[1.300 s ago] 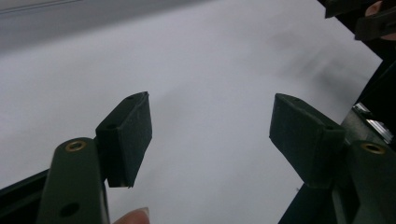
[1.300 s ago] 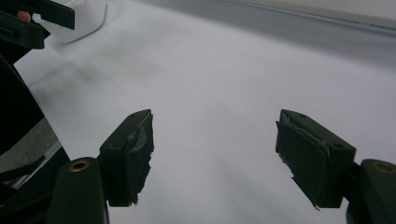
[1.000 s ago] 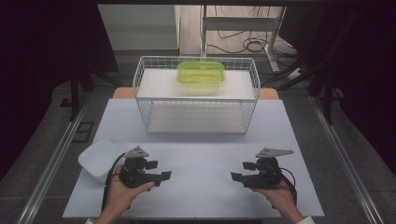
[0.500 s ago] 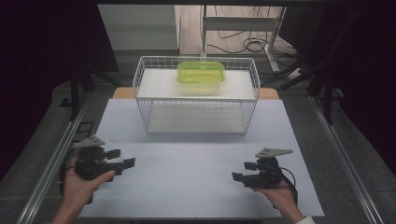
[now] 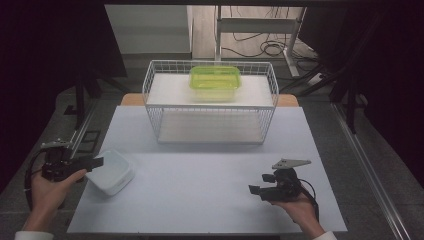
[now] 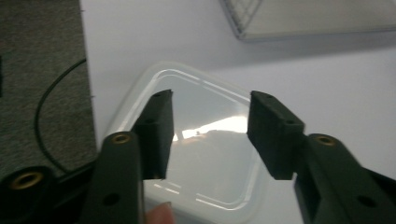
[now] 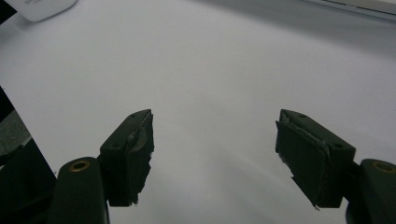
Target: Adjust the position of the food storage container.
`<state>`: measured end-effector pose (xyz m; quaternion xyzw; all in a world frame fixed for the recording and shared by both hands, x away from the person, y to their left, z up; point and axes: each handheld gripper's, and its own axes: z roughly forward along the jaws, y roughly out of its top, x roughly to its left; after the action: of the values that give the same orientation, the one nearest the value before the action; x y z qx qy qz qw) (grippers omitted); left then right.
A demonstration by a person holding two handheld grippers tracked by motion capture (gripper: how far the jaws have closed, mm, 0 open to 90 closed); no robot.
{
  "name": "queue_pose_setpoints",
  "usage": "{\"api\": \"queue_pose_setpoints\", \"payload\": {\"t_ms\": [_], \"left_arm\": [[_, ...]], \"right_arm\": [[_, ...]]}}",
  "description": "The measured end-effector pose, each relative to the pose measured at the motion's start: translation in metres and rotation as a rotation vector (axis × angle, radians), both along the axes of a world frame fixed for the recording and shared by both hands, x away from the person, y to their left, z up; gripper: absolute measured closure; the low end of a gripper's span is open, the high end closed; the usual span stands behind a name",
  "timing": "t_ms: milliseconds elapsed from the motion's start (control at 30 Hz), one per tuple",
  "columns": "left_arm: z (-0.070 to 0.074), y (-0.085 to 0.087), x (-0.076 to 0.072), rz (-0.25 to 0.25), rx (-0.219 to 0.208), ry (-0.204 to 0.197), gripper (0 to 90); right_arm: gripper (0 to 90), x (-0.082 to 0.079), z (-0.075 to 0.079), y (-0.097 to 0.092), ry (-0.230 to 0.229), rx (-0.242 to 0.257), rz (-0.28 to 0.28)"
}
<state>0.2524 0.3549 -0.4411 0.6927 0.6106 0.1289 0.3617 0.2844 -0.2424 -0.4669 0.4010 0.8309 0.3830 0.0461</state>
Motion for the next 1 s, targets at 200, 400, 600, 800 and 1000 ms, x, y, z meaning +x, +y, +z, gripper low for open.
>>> {"api": "queue_pose_setpoints", "payload": {"t_ms": [200, 400, 600, 800, 1000], "left_arm": [[-0.008, 0.021, 0.014, 0.043, 0.000, 0.049, 79.3], [-0.014, 0.033, 0.034, 0.056, 0.041, 0.085, 89.6], [-0.027, 0.038, 0.054, 0.042, 0.132, 0.153, 90.0], [-0.043, 0.049, 0.059, 0.054, 0.149, 0.205, 90.0], [-0.053, 0.054, 0.055, 0.008, 0.128, 0.223, 90.0]], "right_arm": [[27.4, 0.000, 0.001, 0.000, 0.002, -0.001, 0.000], [27.4, 0.002, -0.002, 0.000, 0.013, -0.013, -0.005], [27.4, 0.002, -0.003, 0.000, 0.017, -0.025, -0.005], [27.4, 0.002, -0.006, -0.001, 0.022, -0.030, -0.007], [27.4, 0.003, -0.006, -0.001, 0.025, -0.029, -0.009]]}}
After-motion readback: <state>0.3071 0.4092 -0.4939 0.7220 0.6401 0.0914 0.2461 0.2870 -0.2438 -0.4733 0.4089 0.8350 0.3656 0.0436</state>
